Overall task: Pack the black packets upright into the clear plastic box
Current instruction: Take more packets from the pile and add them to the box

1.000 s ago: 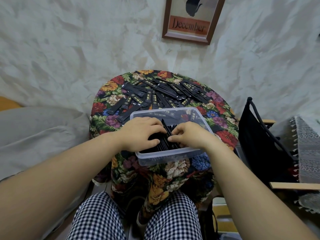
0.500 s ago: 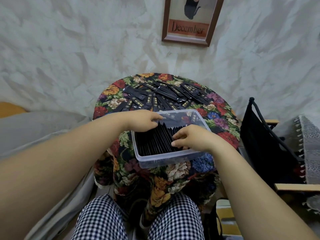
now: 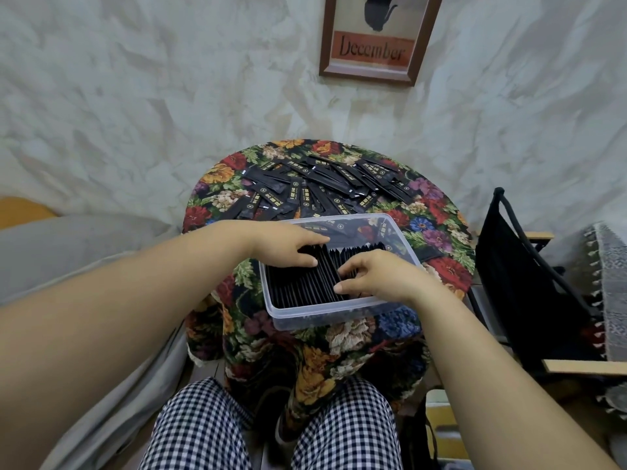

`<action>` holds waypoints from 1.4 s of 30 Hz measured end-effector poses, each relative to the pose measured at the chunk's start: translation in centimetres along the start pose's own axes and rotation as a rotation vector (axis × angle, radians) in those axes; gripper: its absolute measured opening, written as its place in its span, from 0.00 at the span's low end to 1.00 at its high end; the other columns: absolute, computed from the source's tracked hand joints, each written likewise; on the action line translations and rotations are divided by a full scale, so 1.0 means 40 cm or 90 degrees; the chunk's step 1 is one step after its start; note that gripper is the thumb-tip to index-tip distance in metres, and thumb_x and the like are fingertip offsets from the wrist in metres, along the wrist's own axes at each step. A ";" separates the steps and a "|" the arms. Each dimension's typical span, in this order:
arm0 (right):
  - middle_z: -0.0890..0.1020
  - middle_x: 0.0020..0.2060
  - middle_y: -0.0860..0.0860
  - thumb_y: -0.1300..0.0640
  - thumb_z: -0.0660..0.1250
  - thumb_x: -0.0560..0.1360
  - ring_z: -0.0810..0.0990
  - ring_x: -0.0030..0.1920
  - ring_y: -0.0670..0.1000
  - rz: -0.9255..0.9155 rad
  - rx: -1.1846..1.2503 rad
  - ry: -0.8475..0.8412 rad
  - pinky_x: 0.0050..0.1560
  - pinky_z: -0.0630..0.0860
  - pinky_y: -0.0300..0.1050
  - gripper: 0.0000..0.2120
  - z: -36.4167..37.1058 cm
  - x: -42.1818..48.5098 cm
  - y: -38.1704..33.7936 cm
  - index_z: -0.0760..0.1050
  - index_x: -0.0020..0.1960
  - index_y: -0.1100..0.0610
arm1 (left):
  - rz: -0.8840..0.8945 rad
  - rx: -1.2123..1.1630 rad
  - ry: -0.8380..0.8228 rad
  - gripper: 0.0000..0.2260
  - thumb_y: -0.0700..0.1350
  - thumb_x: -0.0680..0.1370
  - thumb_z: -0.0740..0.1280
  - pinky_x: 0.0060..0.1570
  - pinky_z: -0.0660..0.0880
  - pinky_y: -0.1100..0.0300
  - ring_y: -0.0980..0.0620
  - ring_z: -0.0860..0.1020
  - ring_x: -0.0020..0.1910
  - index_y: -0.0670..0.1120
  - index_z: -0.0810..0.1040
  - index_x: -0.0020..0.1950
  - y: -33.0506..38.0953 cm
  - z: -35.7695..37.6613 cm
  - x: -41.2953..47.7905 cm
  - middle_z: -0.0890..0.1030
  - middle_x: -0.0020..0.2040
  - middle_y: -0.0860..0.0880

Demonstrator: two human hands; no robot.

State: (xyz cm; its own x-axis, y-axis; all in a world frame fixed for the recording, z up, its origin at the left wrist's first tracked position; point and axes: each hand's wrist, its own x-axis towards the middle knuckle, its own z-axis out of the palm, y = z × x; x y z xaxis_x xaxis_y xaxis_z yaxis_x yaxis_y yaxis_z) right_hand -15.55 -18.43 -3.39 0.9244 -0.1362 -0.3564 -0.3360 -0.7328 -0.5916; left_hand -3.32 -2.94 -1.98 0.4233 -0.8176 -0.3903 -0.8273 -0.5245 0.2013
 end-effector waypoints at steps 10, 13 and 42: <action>0.83 0.39 0.45 0.50 0.72 0.72 0.81 0.43 0.45 0.008 0.017 0.020 0.44 0.75 0.36 0.11 0.002 -0.006 0.003 0.81 0.52 0.53 | 0.106 0.095 0.098 0.20 0.54 0.82 0.53 0.71 0.54 0.61 0.59 0.57 0.74 0.54 0.62 0.74 -0.041 0.027 -0.062 0.59 0.75 0.58; 0.83 0.37 0.45 0.49 0.72 0.72 0.80 0.41 0.44 0.005 -0.008 0.029 0.42 0.74 0.36 0.06 0.004 -0.007 -0.002 0.82 0.44 0.51 | 0.113 0.215 0.015 0.24 0.56 0.82 0.44 0.74 0.40 0.56 0.57 0.45 0.76 0.52 0.51 0.77 -0.044 0.061 -0.068 0.46 0.78 0.56; 0.81 0.47 0.47 0.53 0.73 0.72 0.80 0.47 0.45 0.007 0.004 0.005 0.45 0.72 0.35 0.22 0.009 -0.016 -0.034 0.75 0.64 0.55 | 0.192 0.121 0.194 0.35 0.66 0.76 0.39 0.72 0.55 0.62 0.56 0.69 0.69 0.50 0.78 0.64 -0.074 0.095 -0.127 0.72 0.69 0.54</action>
State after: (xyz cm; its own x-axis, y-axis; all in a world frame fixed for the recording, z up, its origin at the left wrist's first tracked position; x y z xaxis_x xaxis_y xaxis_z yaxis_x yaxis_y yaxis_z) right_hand -15.75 -17.09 -2.60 0.9222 -0.1493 -0.3568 -0.3470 -0.7267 -0.5929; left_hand -4.42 3.68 -4.00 0.2197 -0.9742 -0.0519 -0.9709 -0.2235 0.0861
